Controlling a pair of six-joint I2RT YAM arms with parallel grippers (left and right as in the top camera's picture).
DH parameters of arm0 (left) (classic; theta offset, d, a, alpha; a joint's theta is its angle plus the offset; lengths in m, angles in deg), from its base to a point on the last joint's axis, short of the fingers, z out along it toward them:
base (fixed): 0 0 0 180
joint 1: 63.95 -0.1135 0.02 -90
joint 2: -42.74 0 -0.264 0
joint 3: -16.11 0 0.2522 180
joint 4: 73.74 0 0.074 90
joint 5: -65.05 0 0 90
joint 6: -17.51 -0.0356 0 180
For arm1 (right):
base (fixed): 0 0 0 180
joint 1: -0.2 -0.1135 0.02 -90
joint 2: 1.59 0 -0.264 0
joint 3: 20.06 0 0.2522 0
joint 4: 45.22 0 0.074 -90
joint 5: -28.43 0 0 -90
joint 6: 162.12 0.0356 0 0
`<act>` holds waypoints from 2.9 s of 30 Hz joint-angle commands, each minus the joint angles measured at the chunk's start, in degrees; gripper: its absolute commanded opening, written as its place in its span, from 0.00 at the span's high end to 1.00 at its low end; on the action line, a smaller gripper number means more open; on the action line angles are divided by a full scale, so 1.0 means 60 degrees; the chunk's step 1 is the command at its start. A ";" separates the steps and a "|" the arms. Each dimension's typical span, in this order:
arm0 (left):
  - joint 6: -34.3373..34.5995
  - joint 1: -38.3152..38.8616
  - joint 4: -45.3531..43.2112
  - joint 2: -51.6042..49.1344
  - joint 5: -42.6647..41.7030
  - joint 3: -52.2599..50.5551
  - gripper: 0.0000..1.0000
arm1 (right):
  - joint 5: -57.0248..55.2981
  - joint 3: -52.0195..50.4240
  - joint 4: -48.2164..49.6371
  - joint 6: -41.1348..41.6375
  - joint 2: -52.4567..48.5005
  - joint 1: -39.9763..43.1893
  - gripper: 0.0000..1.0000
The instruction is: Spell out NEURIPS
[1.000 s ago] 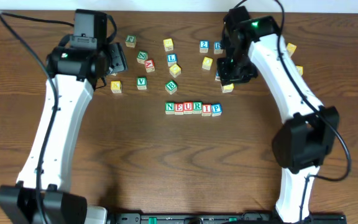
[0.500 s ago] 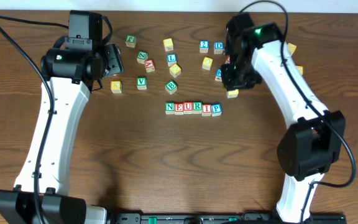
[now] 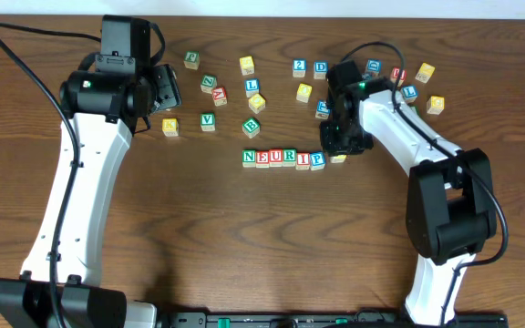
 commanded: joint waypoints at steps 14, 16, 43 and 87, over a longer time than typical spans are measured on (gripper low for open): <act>-0.0160 -0.0047 0.0025 0.0051 0.0127 0.0142 0.31 | 0.0168 0.0051 0.0029 0.0193 0.0280 -0.0076 0.73; -0.0160 -0.0047 0.0025 0.0051 0.0127 0.0138 0.31 | 0.0168 0.0237 -0.0120 0.0193 0.0433 -0.0076 0.73; -0.0157 -0.0047 -0.0080 0.0047 0.0127 0.0033 0.30 | 0.1122 0.0401 -0.0831 0.1548 0.0211 -0.2127 0.99; -0.0157 -0.0047 -0.0120 0.0047 0.0127 0.0033 0.31 | -0.0379 0.0353 -0.0117 0.1723 -0.0718 -0.2204 0.97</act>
